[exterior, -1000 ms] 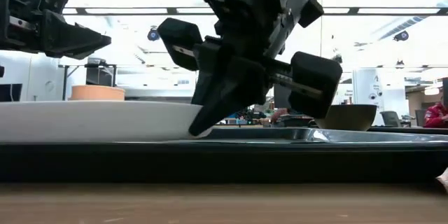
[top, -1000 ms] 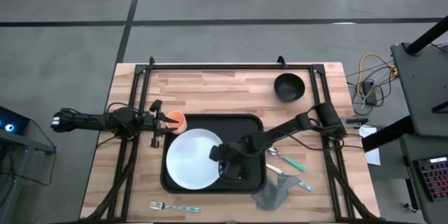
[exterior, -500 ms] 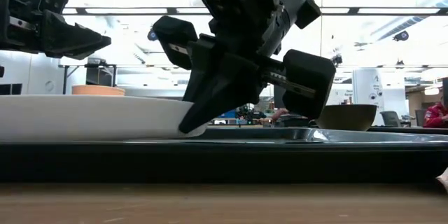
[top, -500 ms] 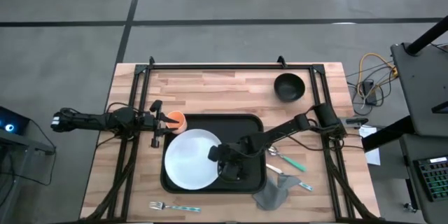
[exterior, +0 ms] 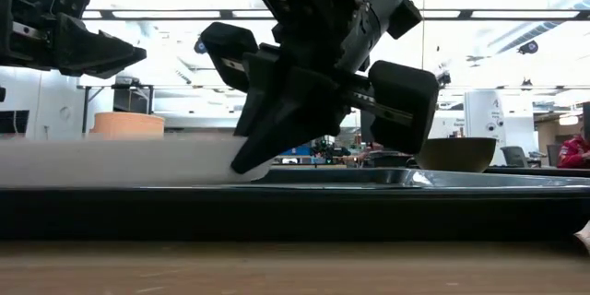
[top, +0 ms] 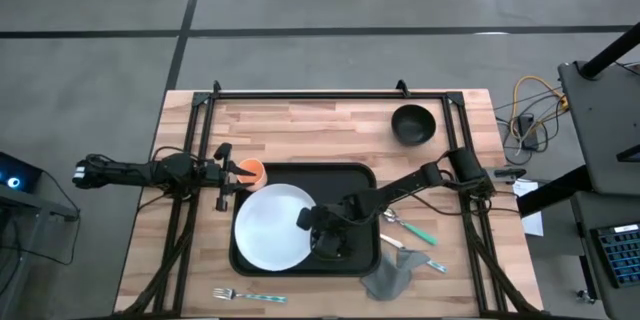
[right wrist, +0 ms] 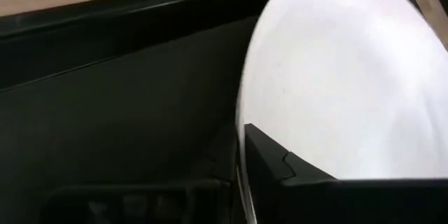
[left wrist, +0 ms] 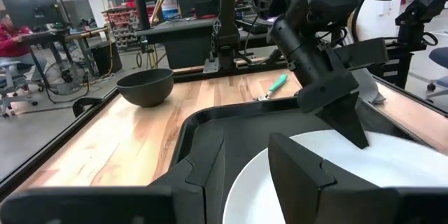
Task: Set up tray
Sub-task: Put the plate on the serving tray, then put the bowl onto the plate
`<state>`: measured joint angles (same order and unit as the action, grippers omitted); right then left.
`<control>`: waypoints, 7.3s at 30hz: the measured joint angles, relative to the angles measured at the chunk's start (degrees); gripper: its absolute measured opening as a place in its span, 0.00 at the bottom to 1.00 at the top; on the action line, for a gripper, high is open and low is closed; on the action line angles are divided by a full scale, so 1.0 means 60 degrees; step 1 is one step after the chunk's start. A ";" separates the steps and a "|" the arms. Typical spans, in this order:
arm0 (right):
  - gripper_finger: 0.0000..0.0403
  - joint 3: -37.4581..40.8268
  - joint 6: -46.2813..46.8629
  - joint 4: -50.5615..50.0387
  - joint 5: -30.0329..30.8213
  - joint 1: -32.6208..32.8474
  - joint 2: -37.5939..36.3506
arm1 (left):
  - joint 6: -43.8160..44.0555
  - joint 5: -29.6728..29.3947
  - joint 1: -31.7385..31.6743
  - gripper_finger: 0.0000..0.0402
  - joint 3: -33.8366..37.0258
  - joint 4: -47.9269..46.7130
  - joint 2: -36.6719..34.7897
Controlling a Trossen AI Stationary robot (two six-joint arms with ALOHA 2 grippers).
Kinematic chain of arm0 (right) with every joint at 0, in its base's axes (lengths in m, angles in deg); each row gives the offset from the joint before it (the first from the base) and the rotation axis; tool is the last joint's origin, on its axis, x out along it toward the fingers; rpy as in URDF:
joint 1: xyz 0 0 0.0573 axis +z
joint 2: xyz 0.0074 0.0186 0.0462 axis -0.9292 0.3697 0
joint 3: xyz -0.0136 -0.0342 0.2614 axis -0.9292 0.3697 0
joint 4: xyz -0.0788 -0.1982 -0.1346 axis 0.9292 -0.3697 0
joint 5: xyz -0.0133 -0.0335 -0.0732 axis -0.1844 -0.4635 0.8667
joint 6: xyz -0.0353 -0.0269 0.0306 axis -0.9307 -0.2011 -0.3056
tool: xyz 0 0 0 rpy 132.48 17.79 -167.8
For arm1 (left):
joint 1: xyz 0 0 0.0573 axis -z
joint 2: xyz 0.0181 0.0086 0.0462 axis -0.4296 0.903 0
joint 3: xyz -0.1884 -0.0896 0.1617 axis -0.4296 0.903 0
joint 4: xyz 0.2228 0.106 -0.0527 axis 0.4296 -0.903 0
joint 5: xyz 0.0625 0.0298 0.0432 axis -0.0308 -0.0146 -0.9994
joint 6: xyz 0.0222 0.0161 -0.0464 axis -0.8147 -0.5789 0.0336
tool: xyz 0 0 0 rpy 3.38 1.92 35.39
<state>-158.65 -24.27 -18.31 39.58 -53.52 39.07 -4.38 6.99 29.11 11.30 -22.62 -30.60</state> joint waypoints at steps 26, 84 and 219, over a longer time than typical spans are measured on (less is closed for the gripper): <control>0.34 0.0004 0.1898 -0.1172 0.1371 -0.0004 -0.0819 | 0.0004 0.0004 -0.0002 0.23 0.0000 -0.0002 -0.0004; 0.17 0.6715 0.6080 -0.4627 0.4211 -0.4921 -1.0132 | 0.0004 0.0001 -0.0002 0.23 0.0000 0.0002 0.0004; 0.02 -0.3874 0.1103 -0.3465 0.1065 0.0084 0.1195 | 0.0000 0.0003 0.0001 0.23 0.0000 0.0000 0.0321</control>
<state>-181.89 -17.65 -39.09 45.97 -53.02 46.24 -4.38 7.01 29.12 11.30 -22.62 -28.68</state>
